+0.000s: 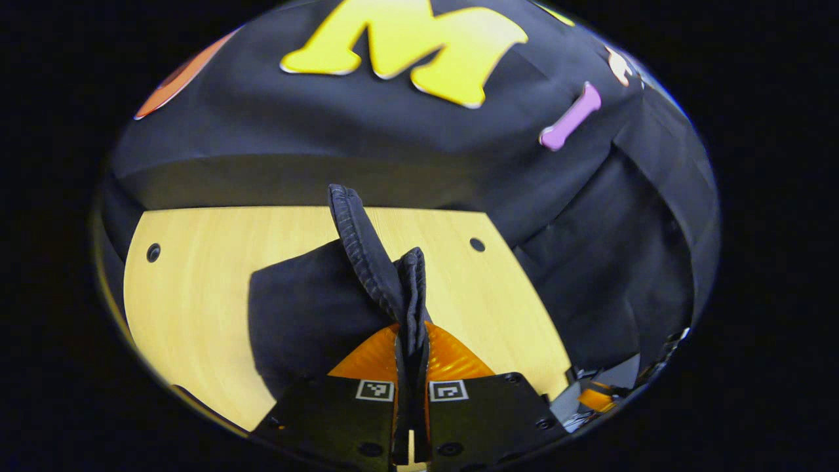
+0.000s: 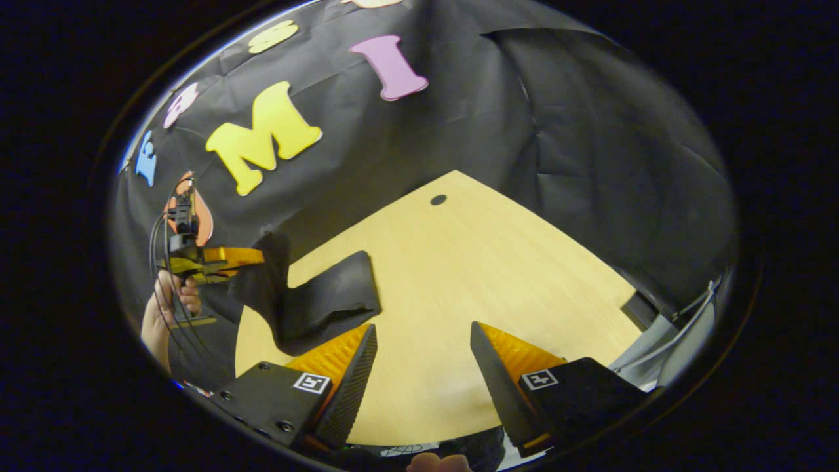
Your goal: Grasp the waist and the cuffs of the jeans and fold them to make the two legs overlap; first hold the waist and fold one-third of the jeans toward the cuffs, then hold the cuffs and fold the remaining one-third in the same direction to finish folding.
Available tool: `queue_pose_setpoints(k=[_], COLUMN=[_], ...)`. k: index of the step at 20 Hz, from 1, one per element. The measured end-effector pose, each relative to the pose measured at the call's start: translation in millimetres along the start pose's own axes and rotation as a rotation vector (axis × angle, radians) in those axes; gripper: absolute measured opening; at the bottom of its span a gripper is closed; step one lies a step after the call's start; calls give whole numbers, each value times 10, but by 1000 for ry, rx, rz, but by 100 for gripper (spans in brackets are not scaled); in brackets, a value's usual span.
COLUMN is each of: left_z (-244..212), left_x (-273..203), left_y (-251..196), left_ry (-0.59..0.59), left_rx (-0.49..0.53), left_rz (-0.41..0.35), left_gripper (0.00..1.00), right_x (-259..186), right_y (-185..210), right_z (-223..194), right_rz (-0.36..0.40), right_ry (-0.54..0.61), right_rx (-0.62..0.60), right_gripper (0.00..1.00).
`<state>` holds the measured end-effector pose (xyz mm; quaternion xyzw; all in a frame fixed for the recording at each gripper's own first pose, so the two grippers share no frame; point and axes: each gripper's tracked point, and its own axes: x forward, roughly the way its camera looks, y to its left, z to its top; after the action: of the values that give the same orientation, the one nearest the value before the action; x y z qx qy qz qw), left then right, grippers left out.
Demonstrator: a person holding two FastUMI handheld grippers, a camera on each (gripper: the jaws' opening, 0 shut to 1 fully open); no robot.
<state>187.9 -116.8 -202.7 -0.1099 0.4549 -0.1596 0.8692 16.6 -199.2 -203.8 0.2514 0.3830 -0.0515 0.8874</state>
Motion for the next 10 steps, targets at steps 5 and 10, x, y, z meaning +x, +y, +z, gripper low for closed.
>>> queue_pose_setpoints(k=[5,10], left_z=[-536,-517], left_x=[865,858], left_y=[275,586], left_ry=[86,120], left_rx=[82,120], left_rz=[176,256], left_gripper=[6,33], right_x=[-181,-74], right_y=[-522,-354], right_z=[-44,92], right_rz=[-113,-95], right_ry=[35,49], right_rx=[-23,-105], right_gripper=[90,90])
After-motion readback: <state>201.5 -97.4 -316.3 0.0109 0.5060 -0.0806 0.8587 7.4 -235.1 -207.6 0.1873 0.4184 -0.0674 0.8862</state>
